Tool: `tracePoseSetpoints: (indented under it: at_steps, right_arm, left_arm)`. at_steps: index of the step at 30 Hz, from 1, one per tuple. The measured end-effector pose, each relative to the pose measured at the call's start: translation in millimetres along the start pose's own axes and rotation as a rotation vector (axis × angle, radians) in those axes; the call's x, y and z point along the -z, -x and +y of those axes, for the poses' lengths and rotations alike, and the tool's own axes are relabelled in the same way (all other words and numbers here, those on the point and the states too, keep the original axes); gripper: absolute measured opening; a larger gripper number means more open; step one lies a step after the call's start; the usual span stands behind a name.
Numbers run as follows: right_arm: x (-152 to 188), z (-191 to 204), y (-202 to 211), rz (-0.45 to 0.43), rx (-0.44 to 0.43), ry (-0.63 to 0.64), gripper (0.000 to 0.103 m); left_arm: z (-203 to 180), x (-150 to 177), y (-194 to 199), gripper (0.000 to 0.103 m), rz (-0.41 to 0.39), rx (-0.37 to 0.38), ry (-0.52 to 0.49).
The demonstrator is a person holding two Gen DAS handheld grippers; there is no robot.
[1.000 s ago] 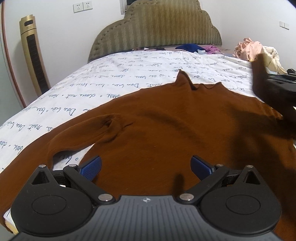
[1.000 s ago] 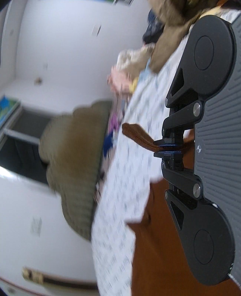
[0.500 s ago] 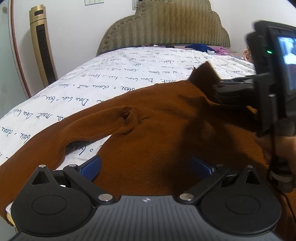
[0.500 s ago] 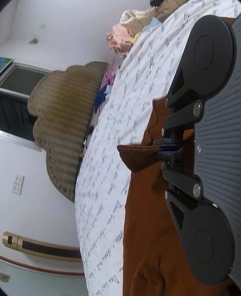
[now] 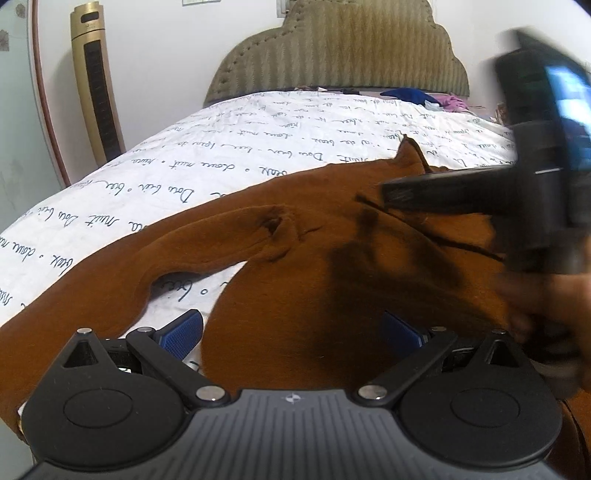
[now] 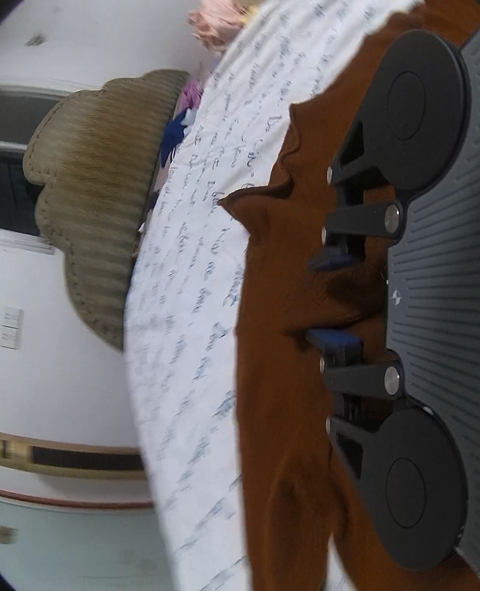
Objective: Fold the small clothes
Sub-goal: 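Carry the held sleeve across the sweater body and open the right tool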
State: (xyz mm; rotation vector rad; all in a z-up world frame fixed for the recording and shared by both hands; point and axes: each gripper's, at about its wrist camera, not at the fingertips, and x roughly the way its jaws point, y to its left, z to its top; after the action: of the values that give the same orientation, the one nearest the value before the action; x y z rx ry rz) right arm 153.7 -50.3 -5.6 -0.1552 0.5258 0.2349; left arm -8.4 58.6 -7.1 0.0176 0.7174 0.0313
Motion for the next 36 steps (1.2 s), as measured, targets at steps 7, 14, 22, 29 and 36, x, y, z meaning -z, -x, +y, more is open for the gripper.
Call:
tracePoseSetpoints:
  at_steps: [7, 14, 22, 29, 36]
  right_arm:
    - [17.8, -35.6, -2.0, 0.17, -0.07, -0.208, 0.052]
    - [24.0, -39.4, 35.1, 0.057, -0.069, -0.229, 0.057]
    - [9.1, 7.3, -13.5, 0.09, 0.012, 0.13, 0.041]
    - [-0.2, 20.0, -25.1, 0.063, 0.039, 0.116, 0.006]
    - [-8.3, 30.1, -20.8, 0.052, -0.108, 0.094, 0.007]
  left_arm:
    - [1.0, 0.2, -2.3, 0.103, 0.018, 0.005, 0.017]
    - [8.2, -0.7, -3.7, 0.103, 0.024, -0.017, 0.032]
    - [16.6, -1.9, -4.9, 0.103, 0.027, -0.025, 0.046]
    - [21.6, -1.8, -4.5, 0.103, 0.031, -0.013, 0.074]
    - [14.9, 0.9, -5.3, 0.103, 0.043, -0.016, 0.048]
